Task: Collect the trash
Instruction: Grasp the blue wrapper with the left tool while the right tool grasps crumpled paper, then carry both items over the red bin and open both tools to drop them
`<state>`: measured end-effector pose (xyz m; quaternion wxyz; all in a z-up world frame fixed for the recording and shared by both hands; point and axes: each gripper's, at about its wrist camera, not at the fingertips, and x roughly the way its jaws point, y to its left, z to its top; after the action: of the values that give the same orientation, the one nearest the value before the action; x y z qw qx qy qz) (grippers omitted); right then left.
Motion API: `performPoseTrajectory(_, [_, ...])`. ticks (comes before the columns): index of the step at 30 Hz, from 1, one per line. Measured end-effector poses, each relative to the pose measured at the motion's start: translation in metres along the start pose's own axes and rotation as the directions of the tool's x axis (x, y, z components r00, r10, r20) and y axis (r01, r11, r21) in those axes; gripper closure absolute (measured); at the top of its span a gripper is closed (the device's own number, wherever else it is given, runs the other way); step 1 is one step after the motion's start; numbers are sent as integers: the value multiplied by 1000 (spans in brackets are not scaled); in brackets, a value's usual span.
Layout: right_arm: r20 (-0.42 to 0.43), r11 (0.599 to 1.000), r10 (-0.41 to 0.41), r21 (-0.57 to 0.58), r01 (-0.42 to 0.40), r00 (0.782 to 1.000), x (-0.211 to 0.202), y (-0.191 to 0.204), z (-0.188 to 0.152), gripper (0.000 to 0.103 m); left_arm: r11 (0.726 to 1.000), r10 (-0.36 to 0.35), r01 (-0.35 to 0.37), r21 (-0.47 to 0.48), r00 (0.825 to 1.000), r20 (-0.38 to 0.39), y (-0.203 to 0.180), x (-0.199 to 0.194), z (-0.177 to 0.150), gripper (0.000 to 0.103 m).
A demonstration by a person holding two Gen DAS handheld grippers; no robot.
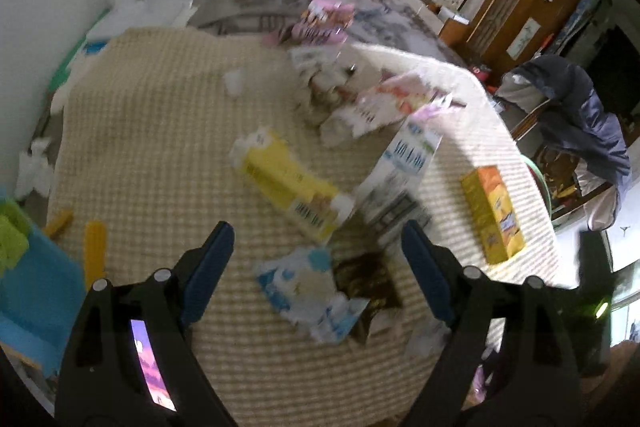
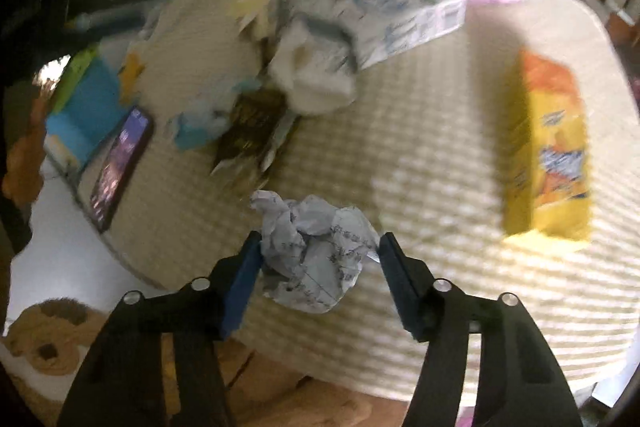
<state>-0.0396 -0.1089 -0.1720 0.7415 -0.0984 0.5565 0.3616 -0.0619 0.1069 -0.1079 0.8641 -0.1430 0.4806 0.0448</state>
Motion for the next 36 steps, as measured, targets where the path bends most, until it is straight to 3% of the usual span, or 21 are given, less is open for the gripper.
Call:
performPoseTrajectory(4, [71, 994, -32, 102, 25, 997, -15, -19, 12, 47, 998, -4, -2, -65, 996, -84, 13, 18, -18, 20])
performPoseTrajectory(11, [135, 977, -29, 214, -1, 990, -28, -38, 20, 45, 992, -27, 2, -125, 980, -195, 15, 48, -40, 20])
performPoseTrajectory(16, [140, 974, -30, 224, -2, 990, -32, -41, 18, 45, 989, -41, 6, -145, 970, -238, 11, 62, -46, 41])
performPoseTrajectory(19, [146, 973, -34, 232, -1, 989, -36, -42, 16, 45, 988, -42, 7, -152, 974, -223, 12, 62, -45, 60])
performPoseTrajectory(23, [160, 970, -35, 243, -5, 986, -40, -46, 15, 45, 989, -43, 13, -145, 978, -202, 8, 58, -39, 73])
performPoseTrajectory(29, [186, 966, -42, 259, -7, 982, -49, -54, 15, 45, 989, -35, 13, -144, 988, -150, 2, 45, -29, 77])
performPoseTrajectory(36, [237, 955, -55, 295, -18, 970, -66, -68, 16, 45, 994, -9, 9, -111, 1000, -1, -11, 7, -2, 78])
